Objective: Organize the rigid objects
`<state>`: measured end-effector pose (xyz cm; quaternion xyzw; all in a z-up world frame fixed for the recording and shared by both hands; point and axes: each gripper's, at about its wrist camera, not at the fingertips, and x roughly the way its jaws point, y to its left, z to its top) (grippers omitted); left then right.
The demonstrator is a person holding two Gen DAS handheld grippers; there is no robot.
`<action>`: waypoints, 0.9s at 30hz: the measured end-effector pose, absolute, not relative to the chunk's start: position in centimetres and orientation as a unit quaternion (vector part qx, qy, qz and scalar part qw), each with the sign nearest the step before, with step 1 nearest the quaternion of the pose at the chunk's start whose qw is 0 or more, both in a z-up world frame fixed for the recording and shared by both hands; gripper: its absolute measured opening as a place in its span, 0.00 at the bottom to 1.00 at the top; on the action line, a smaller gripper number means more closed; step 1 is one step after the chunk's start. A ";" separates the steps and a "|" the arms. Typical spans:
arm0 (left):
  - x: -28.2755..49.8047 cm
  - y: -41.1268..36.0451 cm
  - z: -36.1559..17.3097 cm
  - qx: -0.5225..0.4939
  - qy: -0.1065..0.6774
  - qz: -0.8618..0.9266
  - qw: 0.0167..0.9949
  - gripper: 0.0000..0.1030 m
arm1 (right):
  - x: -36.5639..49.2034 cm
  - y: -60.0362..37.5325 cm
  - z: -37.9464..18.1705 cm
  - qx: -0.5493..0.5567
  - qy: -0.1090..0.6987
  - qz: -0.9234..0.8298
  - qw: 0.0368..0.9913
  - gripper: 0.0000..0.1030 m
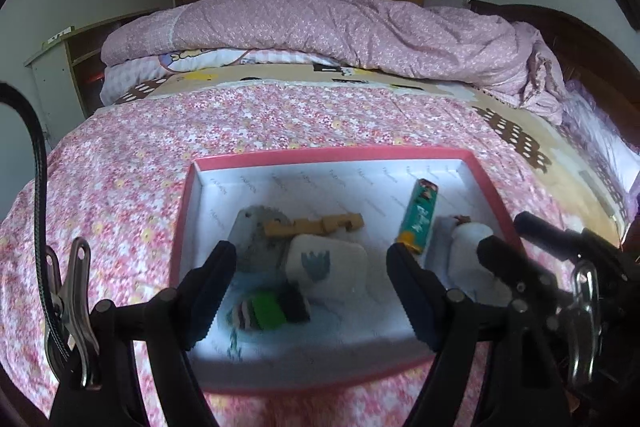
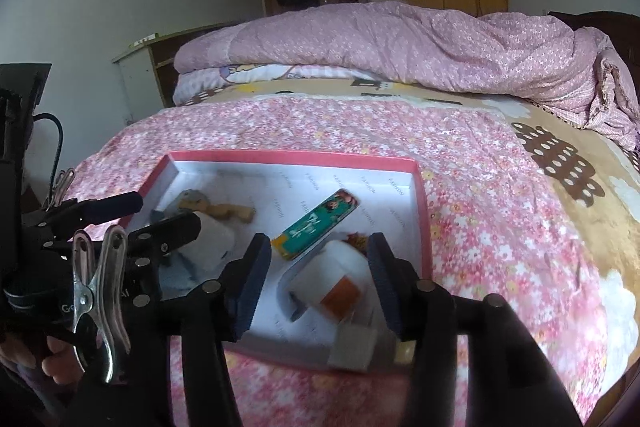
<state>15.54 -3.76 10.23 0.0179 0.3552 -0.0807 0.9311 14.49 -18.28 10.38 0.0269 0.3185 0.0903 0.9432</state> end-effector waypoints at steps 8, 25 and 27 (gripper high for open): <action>11.4 -2.8 11.3 0.015 0.346 -0.065 0.936 0.79 | 10.2 -17.5 11.1 0.031 0.313 0.097 0.944 0.56; 4.0 -1.3 7.5 0.001 0.391 -0.044 0.919 0.79 | 3.2 -16.9 7.5 0.030 0.371 0.059 0.926 0.71; 3.6 -1.5 6.7 0.007 0.400 -0.042 0.916 0.79 | 2.9 -16.9 6.6 0.031 0.385 0.050 0.921 0.71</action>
